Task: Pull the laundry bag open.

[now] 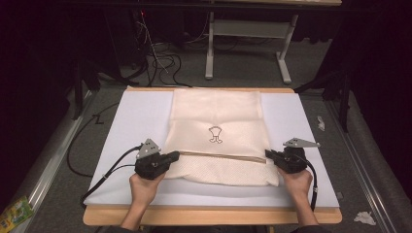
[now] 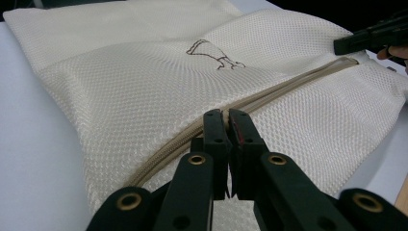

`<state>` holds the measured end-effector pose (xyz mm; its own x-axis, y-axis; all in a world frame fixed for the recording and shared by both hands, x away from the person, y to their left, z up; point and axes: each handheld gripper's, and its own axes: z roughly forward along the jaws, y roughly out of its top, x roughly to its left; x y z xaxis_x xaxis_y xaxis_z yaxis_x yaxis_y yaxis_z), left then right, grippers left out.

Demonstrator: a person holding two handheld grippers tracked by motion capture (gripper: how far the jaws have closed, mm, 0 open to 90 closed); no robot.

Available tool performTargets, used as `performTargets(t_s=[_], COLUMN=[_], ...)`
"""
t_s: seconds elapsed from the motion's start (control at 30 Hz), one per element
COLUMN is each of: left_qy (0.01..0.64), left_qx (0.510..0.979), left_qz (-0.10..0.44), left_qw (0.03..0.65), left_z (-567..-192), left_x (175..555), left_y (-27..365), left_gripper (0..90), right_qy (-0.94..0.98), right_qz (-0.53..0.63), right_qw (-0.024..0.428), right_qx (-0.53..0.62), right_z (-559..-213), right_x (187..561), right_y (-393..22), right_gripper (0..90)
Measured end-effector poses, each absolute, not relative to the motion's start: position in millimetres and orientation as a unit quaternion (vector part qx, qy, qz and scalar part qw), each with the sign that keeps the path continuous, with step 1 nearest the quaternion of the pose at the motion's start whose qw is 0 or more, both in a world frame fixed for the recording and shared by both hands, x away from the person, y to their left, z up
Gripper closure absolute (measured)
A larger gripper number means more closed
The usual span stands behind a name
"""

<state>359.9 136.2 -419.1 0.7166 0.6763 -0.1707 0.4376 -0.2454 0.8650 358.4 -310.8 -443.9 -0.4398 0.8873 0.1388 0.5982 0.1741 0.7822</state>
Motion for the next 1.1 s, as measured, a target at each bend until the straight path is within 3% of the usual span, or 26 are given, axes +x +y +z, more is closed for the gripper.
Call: performTargets(t_s=[1.1], left_qy=[0.393], left_qx=[0.76], left_qz=[0.136], left_qw=[0.499], left_z=[-415], left_x=[363], left_y=[175], left_gripper=[87.2], right_qy=[0.743], right_qz=[0.402], right_qw=[0.184], right_qx=[0.502], right_z=[-439], right_x=[359], right_y=[-317], right_gripper=[88.2])
